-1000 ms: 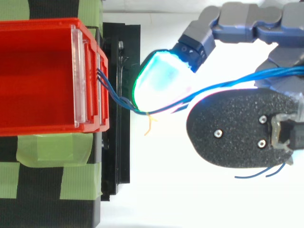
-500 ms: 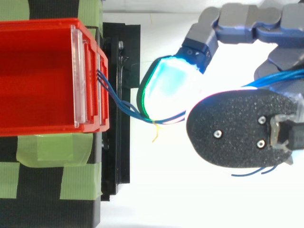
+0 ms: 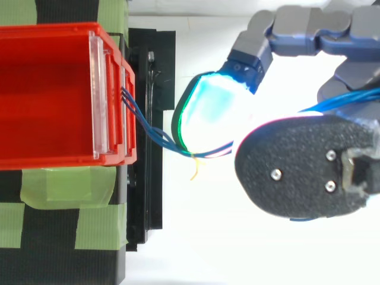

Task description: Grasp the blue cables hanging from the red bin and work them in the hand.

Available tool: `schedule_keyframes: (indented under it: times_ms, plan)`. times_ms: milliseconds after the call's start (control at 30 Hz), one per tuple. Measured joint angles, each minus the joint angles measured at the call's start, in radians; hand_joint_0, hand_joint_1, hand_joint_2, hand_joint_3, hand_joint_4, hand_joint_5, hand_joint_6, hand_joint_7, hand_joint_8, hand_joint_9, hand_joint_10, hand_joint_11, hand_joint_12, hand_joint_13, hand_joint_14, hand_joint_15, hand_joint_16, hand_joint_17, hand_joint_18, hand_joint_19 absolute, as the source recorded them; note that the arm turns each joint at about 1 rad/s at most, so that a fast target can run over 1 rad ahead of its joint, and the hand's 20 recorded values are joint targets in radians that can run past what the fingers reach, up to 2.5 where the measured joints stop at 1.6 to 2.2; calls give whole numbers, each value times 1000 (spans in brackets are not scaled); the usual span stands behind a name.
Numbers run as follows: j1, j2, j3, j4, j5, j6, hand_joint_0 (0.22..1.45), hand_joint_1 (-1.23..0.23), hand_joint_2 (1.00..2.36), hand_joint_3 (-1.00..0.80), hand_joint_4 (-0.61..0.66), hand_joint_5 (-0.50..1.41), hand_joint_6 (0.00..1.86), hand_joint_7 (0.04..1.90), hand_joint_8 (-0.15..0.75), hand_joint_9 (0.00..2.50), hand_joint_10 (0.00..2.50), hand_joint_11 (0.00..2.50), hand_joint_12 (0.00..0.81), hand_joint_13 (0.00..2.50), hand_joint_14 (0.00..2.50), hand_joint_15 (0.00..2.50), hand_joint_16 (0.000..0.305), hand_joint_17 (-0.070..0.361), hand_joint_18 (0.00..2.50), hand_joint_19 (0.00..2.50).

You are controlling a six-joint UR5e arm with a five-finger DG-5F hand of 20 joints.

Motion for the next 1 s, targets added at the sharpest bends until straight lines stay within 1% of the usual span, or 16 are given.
schedule_keyframes:
  times_ms: [100,200,333,567,633,700,800,900,1000]
  plan:
    - [0,0,0,-9,-11,-38,900,-692,1005,-879,342,368,10,1301,455,1805,2500,2500,533,1889,2500,1398,203,153,2500,759]
    - [0,0,0,-14,-15,-62,908,-724,1007,-855,331,363,11,1302,455,1805,2500,2500,533,1889,2500,1398,203,153,2500,759]
    - [0,0,0,-16,-16,-70,935,-745,1009,-795,330,339,10,1321,455,1805,2500,2500,533,1889,2500,1398,203,153,2500,759]
    - [0,0,0,-14,-17,-72,987,-774,1013,-704,306,288,0,1431,455,1805,2500,2500,533,1889,2500,1398,203,153,2500,759]
    - [0,0,0,-14,-17,-72,996,-773,1015,-663,303,255,114,1408,455,1805,2500,2500,533,1889,2500,1398,203,153,2500,759]
    - [0,0,0,-14,-17,-72,998,-770,1015,-651,291,211,291,1343,455,1805,2500,2500,533,1889,2500,1398,203,153,2500,759]
    - [0,0,0,-14,-17,-72,994,-765,1015,-649,293,190,407,1296,455,1805,2500,2500,533,1889,2500,1398,203,153,2500,759]
    - [0,0,0,-14,-17,-72,991,-765,1015,-643,289,179,460,1293,455,1805,2500,2500,533,1889,2500,1398,203,153,2500,759]
    - [0,0,0,-14,-17,-72,993,-764,1018,-590,266,143,559,1275,455,1805,2500,2500,533,1889,2500,1398,203,153,2500,759]
